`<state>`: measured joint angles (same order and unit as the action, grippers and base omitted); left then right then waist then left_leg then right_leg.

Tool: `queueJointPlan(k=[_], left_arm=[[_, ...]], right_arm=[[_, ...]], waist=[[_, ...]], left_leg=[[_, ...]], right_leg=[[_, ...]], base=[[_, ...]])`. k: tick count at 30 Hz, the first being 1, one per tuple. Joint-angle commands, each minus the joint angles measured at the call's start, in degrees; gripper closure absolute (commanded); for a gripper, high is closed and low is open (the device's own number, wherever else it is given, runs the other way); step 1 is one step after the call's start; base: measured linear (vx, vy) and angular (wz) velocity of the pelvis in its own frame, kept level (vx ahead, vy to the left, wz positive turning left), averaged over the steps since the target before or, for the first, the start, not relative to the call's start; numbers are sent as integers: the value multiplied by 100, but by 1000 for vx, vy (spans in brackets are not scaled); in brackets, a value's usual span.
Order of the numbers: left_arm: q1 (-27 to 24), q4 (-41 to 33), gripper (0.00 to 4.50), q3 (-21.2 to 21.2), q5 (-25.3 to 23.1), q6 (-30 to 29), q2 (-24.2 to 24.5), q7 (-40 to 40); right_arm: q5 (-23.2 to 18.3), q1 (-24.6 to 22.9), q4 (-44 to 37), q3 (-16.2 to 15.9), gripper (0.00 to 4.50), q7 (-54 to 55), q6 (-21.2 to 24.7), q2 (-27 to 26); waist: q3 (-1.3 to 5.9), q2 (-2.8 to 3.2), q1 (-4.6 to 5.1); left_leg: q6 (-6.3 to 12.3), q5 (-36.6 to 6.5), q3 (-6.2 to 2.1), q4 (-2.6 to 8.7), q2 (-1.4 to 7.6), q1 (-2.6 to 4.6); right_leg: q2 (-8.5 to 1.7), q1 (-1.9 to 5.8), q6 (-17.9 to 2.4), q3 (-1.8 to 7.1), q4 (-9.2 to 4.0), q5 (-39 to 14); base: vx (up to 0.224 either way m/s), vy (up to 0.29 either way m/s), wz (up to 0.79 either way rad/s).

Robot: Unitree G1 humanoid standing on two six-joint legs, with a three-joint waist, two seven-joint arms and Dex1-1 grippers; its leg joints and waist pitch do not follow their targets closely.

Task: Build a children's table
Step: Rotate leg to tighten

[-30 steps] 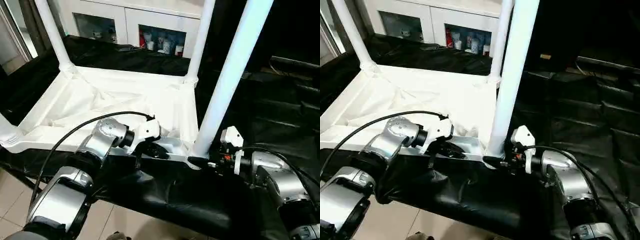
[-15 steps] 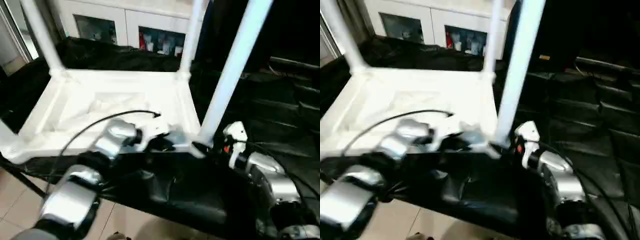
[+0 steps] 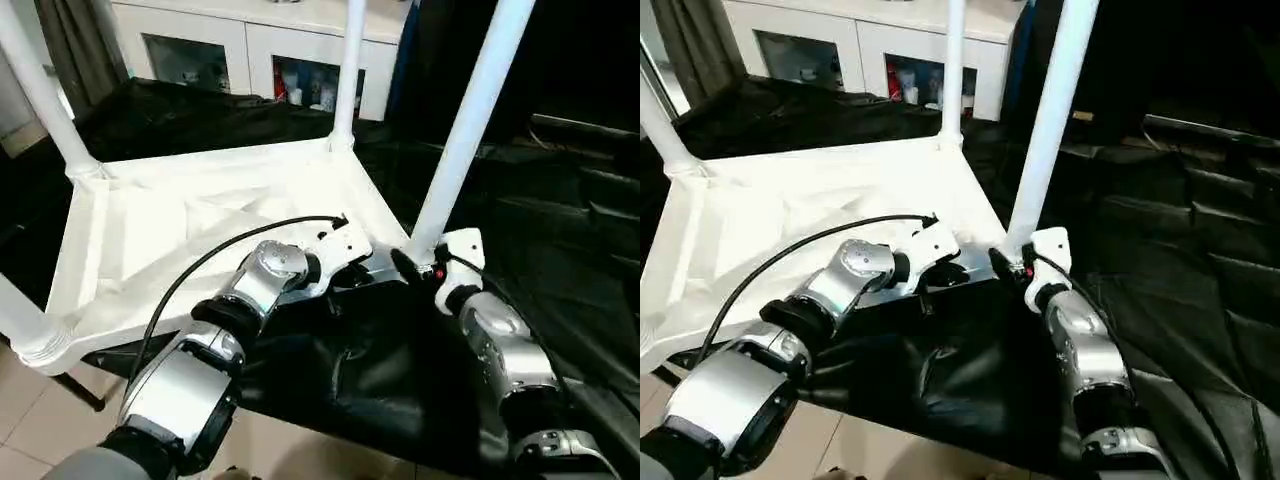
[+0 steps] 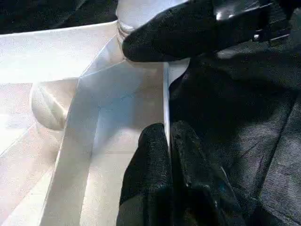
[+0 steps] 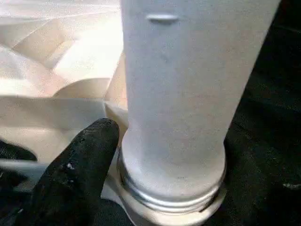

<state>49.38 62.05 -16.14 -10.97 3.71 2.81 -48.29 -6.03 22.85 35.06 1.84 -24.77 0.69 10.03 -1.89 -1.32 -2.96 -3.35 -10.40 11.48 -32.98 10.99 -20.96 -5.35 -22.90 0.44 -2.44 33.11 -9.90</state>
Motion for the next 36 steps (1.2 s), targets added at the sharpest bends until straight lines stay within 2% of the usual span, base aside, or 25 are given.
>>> queueJointPlan(k=[1, 6, 10, 12, 18, 19, 29, 32, 35, 36], left_arm=[[-24, -32, 450, -60, 87, 194, -109, -201], [-251, -380, 450, -74, 265, 321, 443, -1380], [-353, -559, 450, -118, 325, 360, 809, -2051], [-395, -644, 450, -97, 410, 345, 930, -2341], [-527, -999, 450, -5, 687, 177, 1165, -3008], [-542, -1051, 450, 6, 714, 144, 1194, -3069], [-585, -1105, 450, 46, 703, 205, 1169, -2968], [-584, -1046, 450, 55, 617, 258, 1149, -2694], [-531, -872, 450, 87, 465, 413, 1070, -2110], [-454, -693, 450, 159, 386, 439, 952, -1547]], right_arm=[[71, -2, 75, -457, 67, -565, -8, -34], [-269, -164, -323, -527, 67, -2382, -124, 754], [-539, -231, -507, -524, 67, -3232, -199, 1157], [-641, -257, -576, -542, 67, -3542, -155, 1296], [-731, -256, -548, -577, 67, -4103, -94, 1456], [-755, -245, -541, -578, 92, -4173, -81, 1448], [-773, -284, -505, -646, 165, -4280, -81, 1379], [-774, -343, -476, -590, 180, -4174, -51, 1317], [-638, -323, -224, -567, 187, -3797, -153, 1208], [-507, -278, -27, -519, 188, -3286, -156, 1072]], waist=[[276, -61, 7], [284, -93, -26], [309, -83, -38], [296, -63, -60], [285, -92, -101], [285, -82, -108], [293, -89, -111], [287, -93, -109], [281, -98, -95], [269, -104, -70]], left_leg=[[306, -1647, -106, 414, 201, 51], [560, -1372, -90, 376, 206, 14], [726, -1036, -77, 348, 234, 23], [726, -1021, -63, 349, 252, 32], [621, -1142, -38, 354, 272, 45], [610, -1137, -40, 354, 274, 50], [572, -1021, -37, 345, 258, 44], [583, -1044, -37, 344, 254, 41], [514, -1173, -43, 351, 253, 48], [444, -1322, -51, 361, 242, 56]], right_leg=[[-287, 207, -1086, 155, -430, -1704], [-304, 257, -1213, 150, -389, -1377], [-284, 266, -1490, 137, -300, -757], [-266, 257, -1572, 124, -281, -674], [-285, 244, -1618, 137, -270, -848], [-288, 241, -1614, 136, -270, -870], [-279, 243, -1567, 137, -264, -826], [-279, 241, -1550, 134, -275, -886], [-290, 220, -1478, 140, -306, -1158], [-296, 204, -1404, 145, -347, -1430]], base=[[0, 0, 0], [0, 0, 0], [0, 0, 0], [0, 0, 0], [0, 0, 0], [0, 0, 0], [0, 0, 0], [0, 0, 0], [0, 0, 0], [0, 0, 0]])
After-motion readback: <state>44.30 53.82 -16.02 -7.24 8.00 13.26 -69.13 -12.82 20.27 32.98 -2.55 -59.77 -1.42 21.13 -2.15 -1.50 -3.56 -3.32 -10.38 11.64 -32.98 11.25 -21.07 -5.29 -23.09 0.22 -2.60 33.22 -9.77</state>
